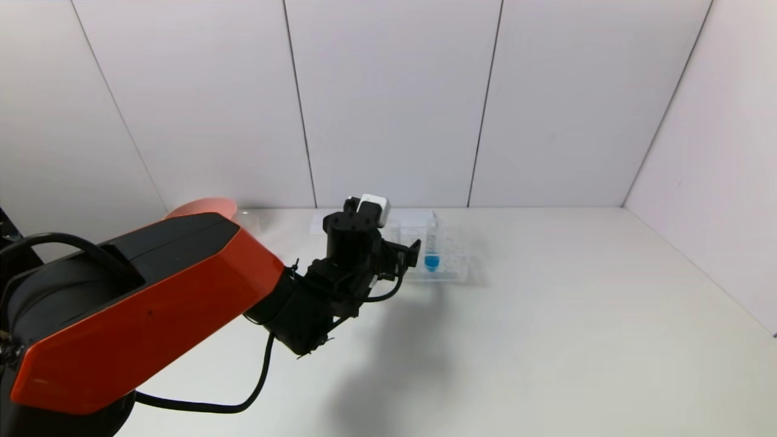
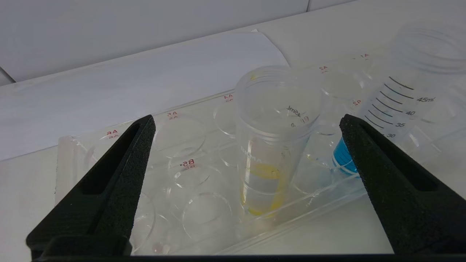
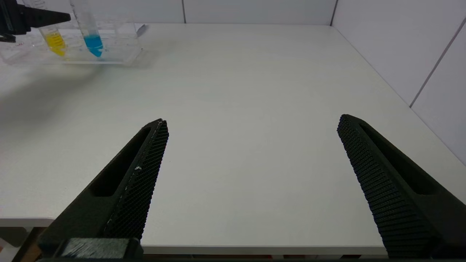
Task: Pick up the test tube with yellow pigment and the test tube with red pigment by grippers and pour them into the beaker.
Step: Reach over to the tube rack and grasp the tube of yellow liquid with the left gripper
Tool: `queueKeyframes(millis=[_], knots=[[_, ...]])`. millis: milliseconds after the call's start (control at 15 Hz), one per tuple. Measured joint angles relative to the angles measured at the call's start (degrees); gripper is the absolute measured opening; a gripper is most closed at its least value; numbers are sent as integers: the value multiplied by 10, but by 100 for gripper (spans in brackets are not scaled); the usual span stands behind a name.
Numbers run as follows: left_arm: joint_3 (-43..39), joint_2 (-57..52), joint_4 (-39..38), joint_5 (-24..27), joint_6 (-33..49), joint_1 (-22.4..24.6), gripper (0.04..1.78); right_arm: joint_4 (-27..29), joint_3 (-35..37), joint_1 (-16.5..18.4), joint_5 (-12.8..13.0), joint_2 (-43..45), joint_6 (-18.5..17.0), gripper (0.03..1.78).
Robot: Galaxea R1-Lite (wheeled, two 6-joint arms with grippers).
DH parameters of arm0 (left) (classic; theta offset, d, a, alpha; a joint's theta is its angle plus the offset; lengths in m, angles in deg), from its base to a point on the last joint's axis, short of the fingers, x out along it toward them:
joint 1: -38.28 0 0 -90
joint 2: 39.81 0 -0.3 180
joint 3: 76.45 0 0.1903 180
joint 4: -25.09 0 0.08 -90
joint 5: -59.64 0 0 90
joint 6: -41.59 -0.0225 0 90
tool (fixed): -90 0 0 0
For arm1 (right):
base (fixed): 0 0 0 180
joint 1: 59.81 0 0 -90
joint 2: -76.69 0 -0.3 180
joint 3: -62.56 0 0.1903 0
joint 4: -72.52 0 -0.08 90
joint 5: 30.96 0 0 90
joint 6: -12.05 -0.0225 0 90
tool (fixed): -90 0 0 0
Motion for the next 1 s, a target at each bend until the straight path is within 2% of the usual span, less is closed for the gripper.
queueKeyframes(millis=[1000], knots=[[63,41,10,-16,0,0,177,0,0,0,0,0,0,170]])
